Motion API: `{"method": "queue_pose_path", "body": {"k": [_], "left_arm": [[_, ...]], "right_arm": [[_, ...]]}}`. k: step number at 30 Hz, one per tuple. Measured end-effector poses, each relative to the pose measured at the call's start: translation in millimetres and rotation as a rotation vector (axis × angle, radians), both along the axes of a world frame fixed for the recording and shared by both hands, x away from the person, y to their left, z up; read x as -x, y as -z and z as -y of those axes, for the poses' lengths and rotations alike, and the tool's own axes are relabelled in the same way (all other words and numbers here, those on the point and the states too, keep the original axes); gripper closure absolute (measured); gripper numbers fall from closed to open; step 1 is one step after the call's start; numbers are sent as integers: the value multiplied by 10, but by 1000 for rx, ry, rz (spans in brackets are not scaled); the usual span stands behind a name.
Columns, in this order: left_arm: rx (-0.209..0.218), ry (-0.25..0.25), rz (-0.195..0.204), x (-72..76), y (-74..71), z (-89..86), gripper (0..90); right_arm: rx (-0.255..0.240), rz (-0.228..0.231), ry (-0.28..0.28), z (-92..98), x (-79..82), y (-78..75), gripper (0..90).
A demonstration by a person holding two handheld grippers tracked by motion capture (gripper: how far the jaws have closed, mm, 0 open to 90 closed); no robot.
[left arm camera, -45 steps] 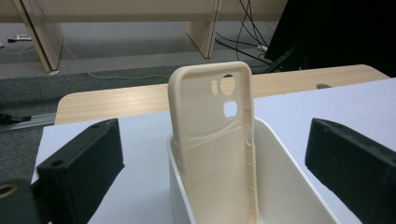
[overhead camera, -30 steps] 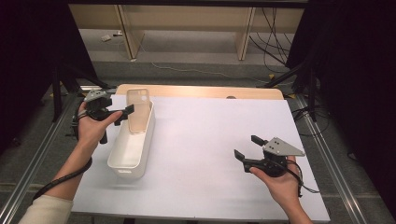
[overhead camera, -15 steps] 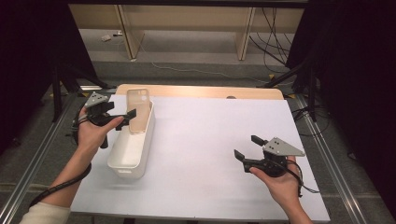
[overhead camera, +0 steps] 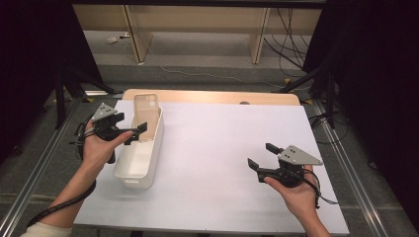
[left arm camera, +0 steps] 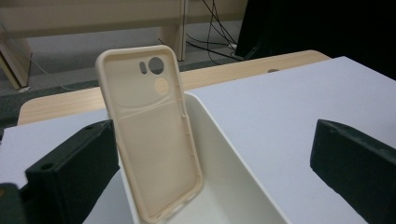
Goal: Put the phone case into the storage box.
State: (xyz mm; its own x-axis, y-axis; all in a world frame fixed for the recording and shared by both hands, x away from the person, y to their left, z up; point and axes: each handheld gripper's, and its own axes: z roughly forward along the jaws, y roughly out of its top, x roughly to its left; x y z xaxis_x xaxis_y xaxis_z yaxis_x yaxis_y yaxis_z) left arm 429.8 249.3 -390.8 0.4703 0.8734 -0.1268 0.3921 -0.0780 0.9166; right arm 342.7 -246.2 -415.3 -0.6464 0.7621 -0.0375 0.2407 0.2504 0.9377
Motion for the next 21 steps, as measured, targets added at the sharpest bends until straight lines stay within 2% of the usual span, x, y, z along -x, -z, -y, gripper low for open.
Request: {"method": "queue_pose_path", "body": {"k": [2,3,5,7,8,9,11,17,18,21], "left_arm": [[1,8,5,37,4,20,4],[-3,10,7,55,6,27,5],[-2,18,10,92,18,46,5],[-5,27,12,128,28,59,5],[0,31,13,144,34,69,5],[3,37,14,160,37,77,5],[7,47,12,192,40,95,7],[7,75,24,276,56,154,7],[13,80,27,287,61,166,7],[10,92,33,329,69,190,7]], "right_arm": [[-18,17,-1,-14,-13,17,192],[-23,-5,1,-20,-3,17,192],[-20,-11,-3,-19,-1,15,192],[-18,20,-1,-14,-13,16,192],[0,-2,-1,-1,2,0,192],[-15,11,-3,-9,-6,9,192],[-17,2,-3,-13,-1,8,191],[-15,5,-3,-11,-5,9,191],[0,1,1,1,1,0,191],[-15,11,-3,-10,-6,9,191]]}}
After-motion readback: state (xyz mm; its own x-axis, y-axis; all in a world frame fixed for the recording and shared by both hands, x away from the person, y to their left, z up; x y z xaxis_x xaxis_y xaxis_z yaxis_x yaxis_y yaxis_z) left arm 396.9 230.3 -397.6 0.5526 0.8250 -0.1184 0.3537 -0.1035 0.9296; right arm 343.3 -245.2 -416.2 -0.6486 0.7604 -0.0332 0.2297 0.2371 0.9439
